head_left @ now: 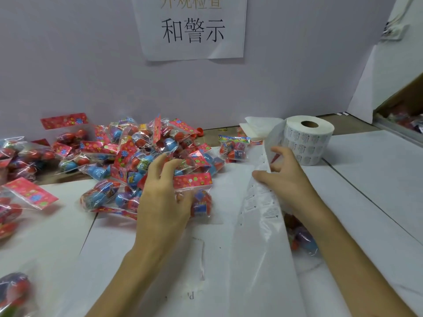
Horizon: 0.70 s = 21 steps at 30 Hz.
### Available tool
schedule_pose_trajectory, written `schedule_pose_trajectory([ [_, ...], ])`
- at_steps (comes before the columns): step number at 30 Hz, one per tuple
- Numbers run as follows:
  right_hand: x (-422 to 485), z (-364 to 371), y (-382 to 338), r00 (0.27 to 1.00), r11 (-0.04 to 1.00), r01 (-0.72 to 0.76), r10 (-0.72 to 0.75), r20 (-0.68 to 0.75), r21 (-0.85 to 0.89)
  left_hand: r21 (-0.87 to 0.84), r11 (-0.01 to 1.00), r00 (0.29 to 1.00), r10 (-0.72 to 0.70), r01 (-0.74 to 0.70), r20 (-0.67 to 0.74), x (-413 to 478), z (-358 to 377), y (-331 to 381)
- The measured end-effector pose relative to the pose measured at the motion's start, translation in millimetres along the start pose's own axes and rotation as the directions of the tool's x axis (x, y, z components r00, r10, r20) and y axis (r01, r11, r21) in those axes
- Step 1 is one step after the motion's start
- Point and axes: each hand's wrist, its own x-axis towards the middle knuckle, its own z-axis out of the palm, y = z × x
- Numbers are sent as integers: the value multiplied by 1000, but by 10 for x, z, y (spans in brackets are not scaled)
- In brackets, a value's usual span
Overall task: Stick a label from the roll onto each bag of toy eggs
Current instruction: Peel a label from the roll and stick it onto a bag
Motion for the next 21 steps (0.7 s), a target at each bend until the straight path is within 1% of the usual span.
schedule_pose_trajectory([
  [2,-12,15,-22,1000,995,20,-22,12,102,-65,993,995,96,-97,-23,-20,-10,44],
  [3,-14,15,-34,999,987,38,-39,-2,159,-140,982,992,126,-125,-1,-43,-11,74],
  [4,-17,9,-47,998,974,56,-52,-22,221,-236,966,990,125,-106,64,-73,-14,111],
  [5,-21,0,-64,997,955,70,-60,-42,288,-338,940,982,98,-38,161,-106,-11,156],
  [7,-23,-25,-89,995,902,90,-66,-70,421,-494,851,930,20,176,366,-169,17,249],
  [9,-20,-49,-100,996,858,90,-65,-67,506,-526,757,840,-53,386,540,-217,74,303],
  [11,-19,-58,-97,996,849,86,-69,-52,521,-569,624,772,-88,536,630,-247,118,321],
  [12,-18,-51,-86,996,859,89,-71,-54,505,-596,558,761,-102,577,641,-250,125,320],
  [13,-20,-39,-75,995,874,94,-70,-68,477,-616,520,764,-117,591,634,-245,129,314],
  [15,-26,-17,-53,988,919,127,-83,-133,374,-630,516,787,-153,580,598,-227,139,290],
  [16,-33,-8,-48,975,941,171,-120,-185,291,-630,529,797,-168,569,579,-219,137,282],
  [17,-44,0,-49,952,953,236,-187,-241,190,-629,537,805,-179,562,566,-211,131,276],
  [18,-60,-2,-54,915,944,319,-282,-288,89,-634,535,809,-183,558,558,-205,126,267],
  [19,-83,-12,-66,866,911,412,-389,-314,9,-643,526,811,-178,557,557,-200,126,259],
  [20,-113,-26,-88,816,863,504,-490,-308,-38,-653,513,811,-168,557,560,-201,122,262],
  [21,-151,-35,-114,773,810,583,-575,-269,-56,-661,502,811,-161,558,562,-202,118,268],
])
